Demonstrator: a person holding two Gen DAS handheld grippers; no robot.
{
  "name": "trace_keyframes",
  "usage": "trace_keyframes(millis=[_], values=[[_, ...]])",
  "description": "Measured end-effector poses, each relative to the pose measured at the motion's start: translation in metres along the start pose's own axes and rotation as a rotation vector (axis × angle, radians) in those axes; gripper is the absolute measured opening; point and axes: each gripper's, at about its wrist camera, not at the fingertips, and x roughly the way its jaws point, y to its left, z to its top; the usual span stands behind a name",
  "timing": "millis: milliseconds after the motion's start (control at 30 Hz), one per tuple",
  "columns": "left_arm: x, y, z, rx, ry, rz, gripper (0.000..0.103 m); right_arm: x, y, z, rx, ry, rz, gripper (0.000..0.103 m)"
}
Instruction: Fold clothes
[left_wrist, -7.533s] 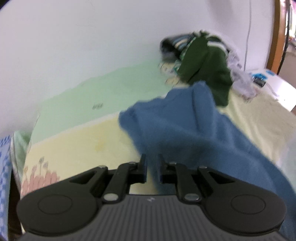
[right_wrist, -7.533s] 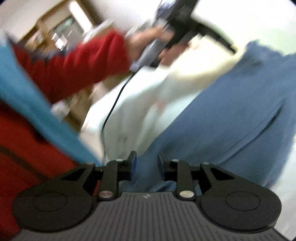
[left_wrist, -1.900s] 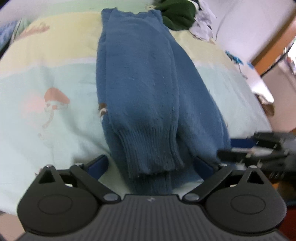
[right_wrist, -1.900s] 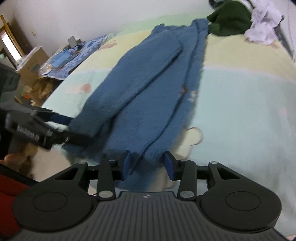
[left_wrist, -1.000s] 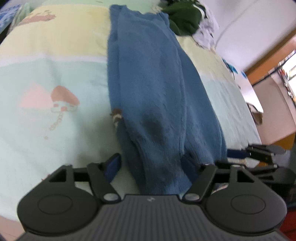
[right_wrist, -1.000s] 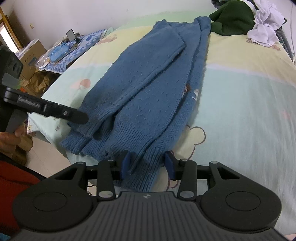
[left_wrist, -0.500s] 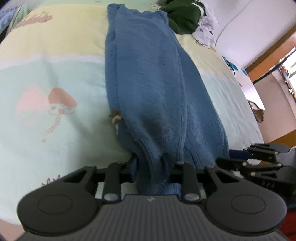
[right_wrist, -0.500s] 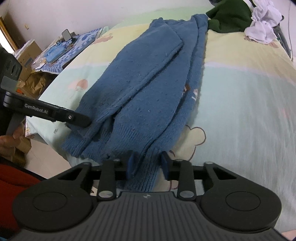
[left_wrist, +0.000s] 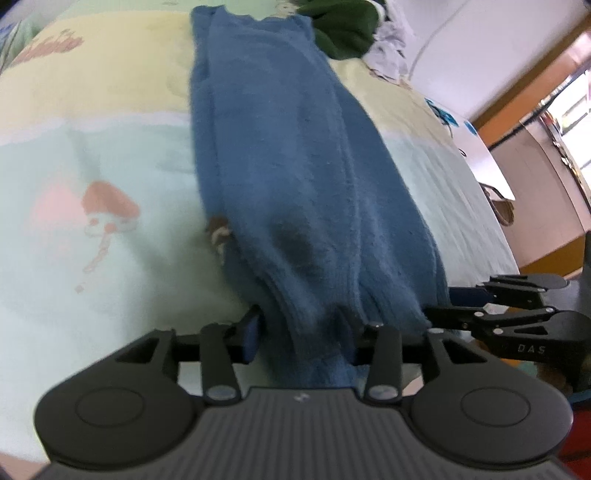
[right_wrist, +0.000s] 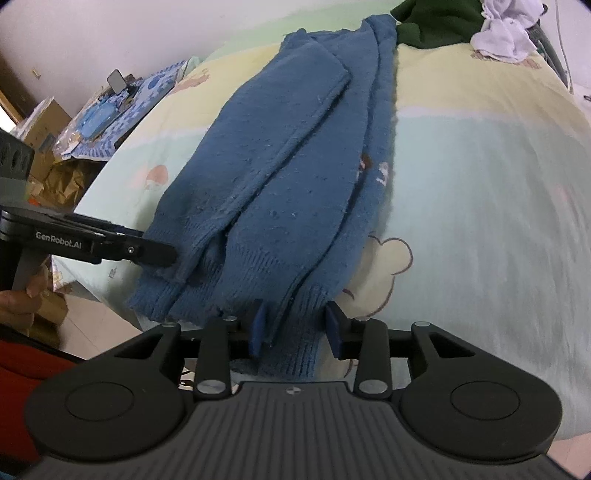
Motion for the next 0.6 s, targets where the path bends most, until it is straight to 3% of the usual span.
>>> trace_keyframes(millis=[133,233,400,600], values=[[0.001,0.002,0.000,0.010,0.000,0.003,0.024,0.000,0.005,0.000,-0.021,0.002,-0.008,0.028],[-0.001,0.001,0.002,-0.002,-0.002,-0.005,0.013,-0.001,-0.002,0.003,0.066,0.008,0.009,0.020],[-0.011,0.004,0.009,-0.003,-0.016,-0.038,0.009,-0.009,-0.022,0.006,0.269,0.002,0.088,0.017],[-0.030,0.004,0.027,0.007,-0.062,-0.100,0.009,-0.026,-0.019,0.018,0.326,-0.048,0.119,0.016]])
